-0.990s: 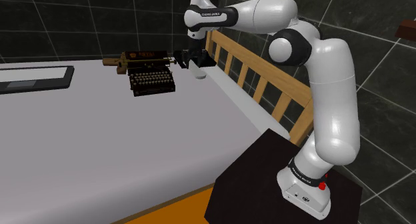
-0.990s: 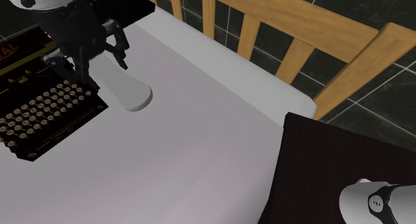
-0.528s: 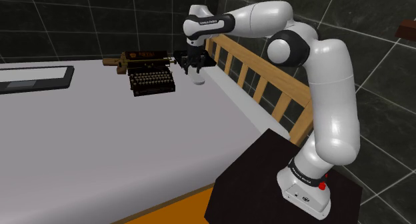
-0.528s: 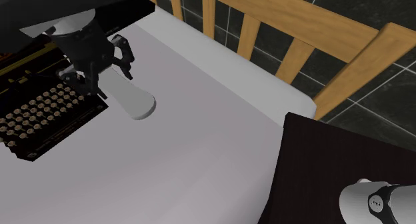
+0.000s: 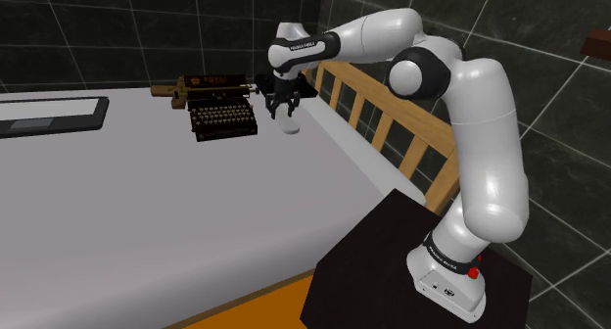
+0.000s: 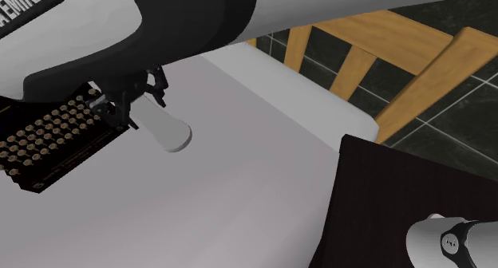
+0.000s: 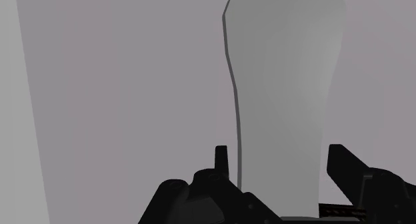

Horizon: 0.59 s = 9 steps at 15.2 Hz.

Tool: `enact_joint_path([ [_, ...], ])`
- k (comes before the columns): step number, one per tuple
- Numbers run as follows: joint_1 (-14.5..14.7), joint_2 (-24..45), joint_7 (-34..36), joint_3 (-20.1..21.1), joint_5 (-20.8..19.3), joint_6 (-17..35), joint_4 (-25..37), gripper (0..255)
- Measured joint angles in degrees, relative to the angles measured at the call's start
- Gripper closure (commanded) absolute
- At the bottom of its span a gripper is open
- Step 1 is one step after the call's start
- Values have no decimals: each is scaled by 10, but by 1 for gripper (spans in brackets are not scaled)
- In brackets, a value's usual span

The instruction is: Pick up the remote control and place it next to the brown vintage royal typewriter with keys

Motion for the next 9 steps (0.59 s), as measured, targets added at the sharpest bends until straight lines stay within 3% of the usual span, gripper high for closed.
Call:
enact_joint_path([
  [9, 0, 25, -3, 3, 5, 53, -28, 255],
])
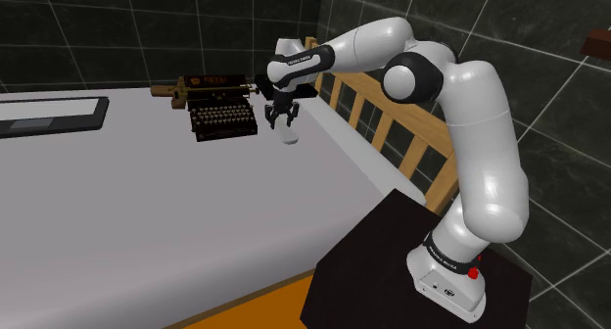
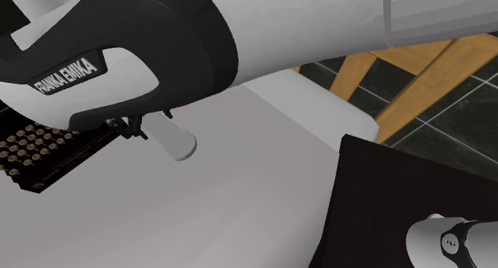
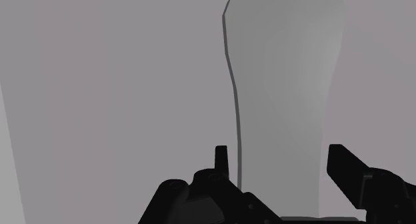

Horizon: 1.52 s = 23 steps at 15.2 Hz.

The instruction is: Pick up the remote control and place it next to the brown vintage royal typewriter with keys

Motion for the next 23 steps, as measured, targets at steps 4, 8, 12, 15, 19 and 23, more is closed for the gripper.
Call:
enact_joint_path([
  [4, -1, 16, -2, 2, 3, 22, -5, 255],
  [8, -2, 31, -4, 4, 5, 43, -13, 255],
  [12, -4, 48, -7, 6, 8, 64, -16, 255],
  [15, -5, 62, -8, 7, 10, 78, -16, 255],
  [19, -6, 80, -10, 10, 13, 98, -18, 255],
  [23, -7, 102, -10, 12, 15, 114, -13, 255],
])
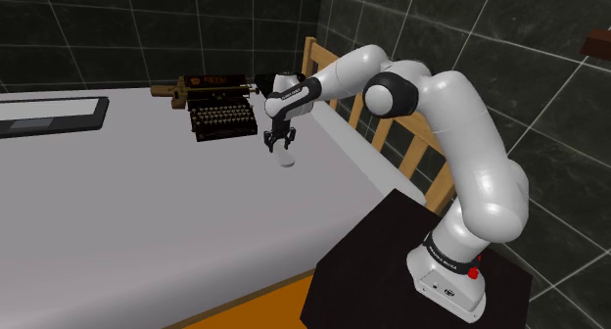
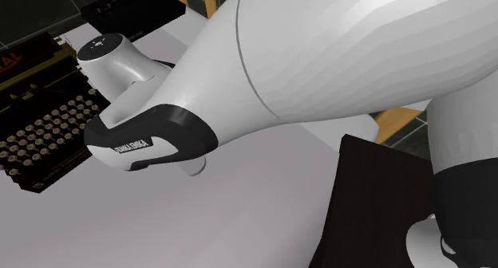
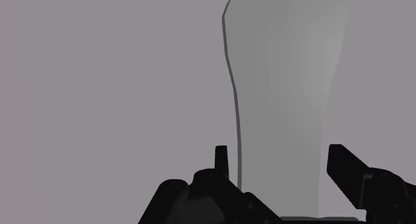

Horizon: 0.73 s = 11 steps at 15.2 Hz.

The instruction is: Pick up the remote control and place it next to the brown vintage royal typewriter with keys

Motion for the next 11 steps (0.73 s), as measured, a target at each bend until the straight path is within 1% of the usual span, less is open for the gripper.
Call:
enact_joint_path([
  [7, -1, 9, -1, 1, 1, 7, 2, 255],
  [8, -1, 9, -1, 1, 1, 7, 2, 0],
  [11, -1, 9, -1, 1, 1, 7, 2, 0],
])
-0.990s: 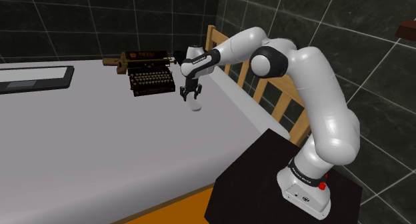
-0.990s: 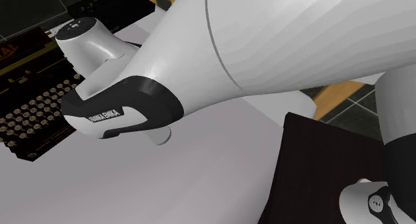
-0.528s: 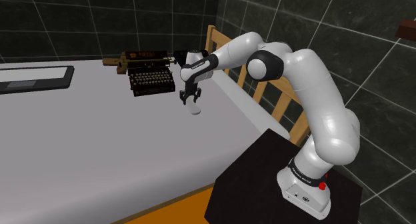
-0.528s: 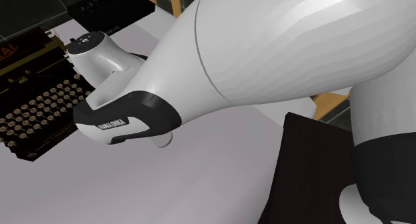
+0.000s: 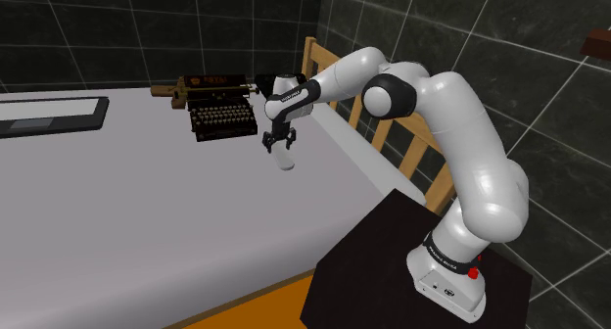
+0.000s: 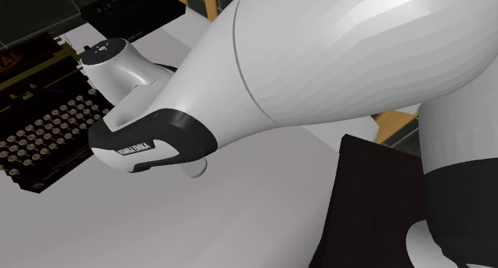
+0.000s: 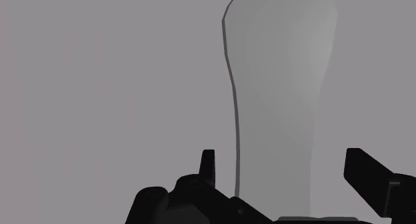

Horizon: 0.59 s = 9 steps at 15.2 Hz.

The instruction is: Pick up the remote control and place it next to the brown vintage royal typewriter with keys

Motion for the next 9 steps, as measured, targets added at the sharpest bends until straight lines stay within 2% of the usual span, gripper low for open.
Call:
enact_joint_path([
  [3, 0, 0, 0, 0, 0, 0, 0, 0],
  [9, 3, -44, 3, -5, -6, -39, -5, 0],
])
